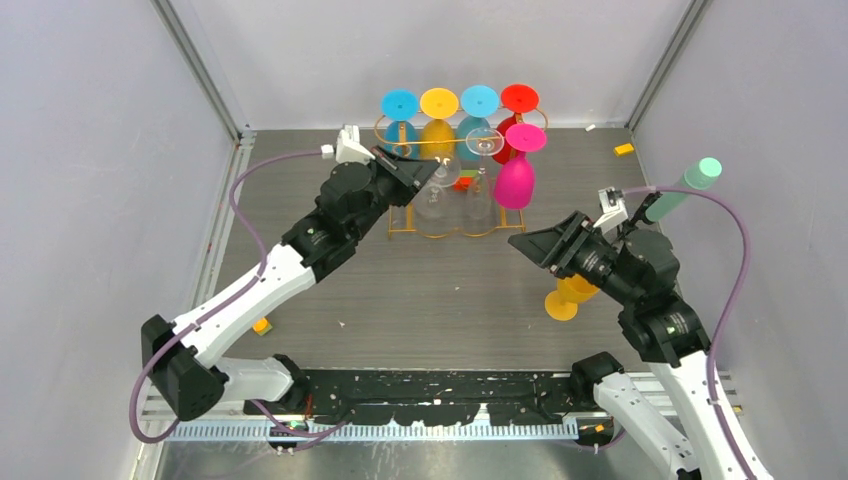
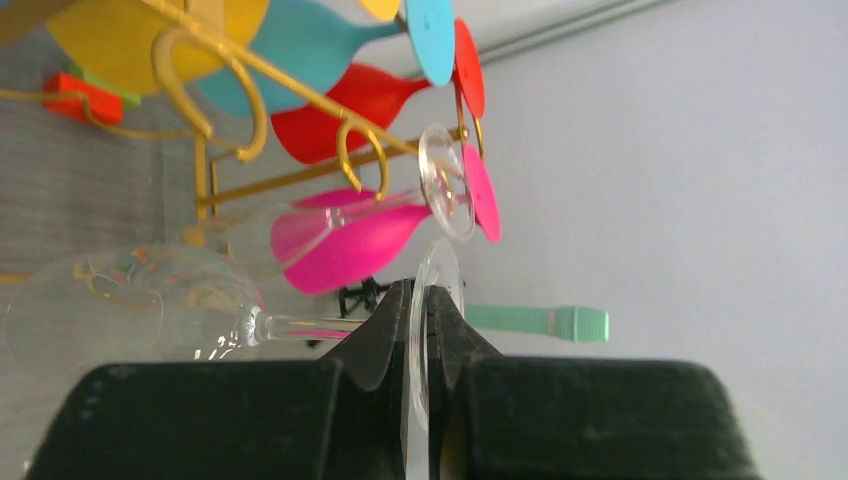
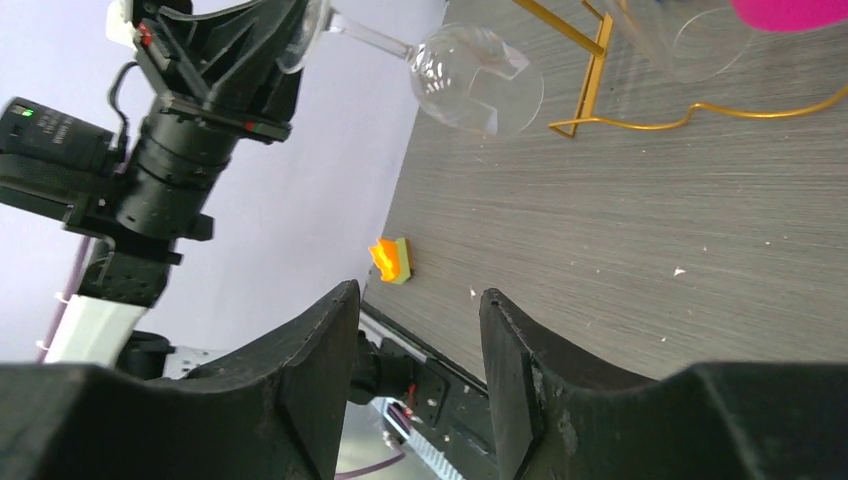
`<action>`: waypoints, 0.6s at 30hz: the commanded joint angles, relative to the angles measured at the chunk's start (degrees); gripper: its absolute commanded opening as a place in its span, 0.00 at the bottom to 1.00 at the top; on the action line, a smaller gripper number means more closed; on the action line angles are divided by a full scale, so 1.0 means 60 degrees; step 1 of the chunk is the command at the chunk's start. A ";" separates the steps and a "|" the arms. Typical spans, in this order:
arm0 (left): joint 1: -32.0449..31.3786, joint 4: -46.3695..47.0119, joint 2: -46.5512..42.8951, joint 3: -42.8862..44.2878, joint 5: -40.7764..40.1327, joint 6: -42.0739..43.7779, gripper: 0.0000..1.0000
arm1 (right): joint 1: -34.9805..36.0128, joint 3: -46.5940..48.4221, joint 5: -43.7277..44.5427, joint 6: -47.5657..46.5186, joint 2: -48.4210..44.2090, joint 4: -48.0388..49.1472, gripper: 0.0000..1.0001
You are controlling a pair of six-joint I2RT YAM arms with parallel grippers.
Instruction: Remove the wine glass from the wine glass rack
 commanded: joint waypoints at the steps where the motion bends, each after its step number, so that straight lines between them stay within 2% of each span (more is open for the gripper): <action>1: -0.0029 0.0849 -0.0727 -0.0385 0.1416 -0.1202 0.00 | -0.0032 -0.0964 -0.0666 -0.0608 -0.0005 0.2323 0.53; 10: -0.0083 0.0854 -0.1622 -0.1833 0.3434 -0.2847 0.00 | 0.0329 -0.2308 -0.1342 -0.1450 0.0296 0.6186 0.52; 14: -0.0097 0.0934 -0.1754 -0.1978 0.4270 -0.3316 0.00 | 0.1130 -0.2360 -0.1490 -0.2650 0.0880 0.6664 0.52; 18: -0.0099 0.1058 -0.1867 -0.2135 0.4644 -0.3619 0.00 | 0.2375 -0.2087 -0.0968 -0.4946 0.1572 0.6300 0.50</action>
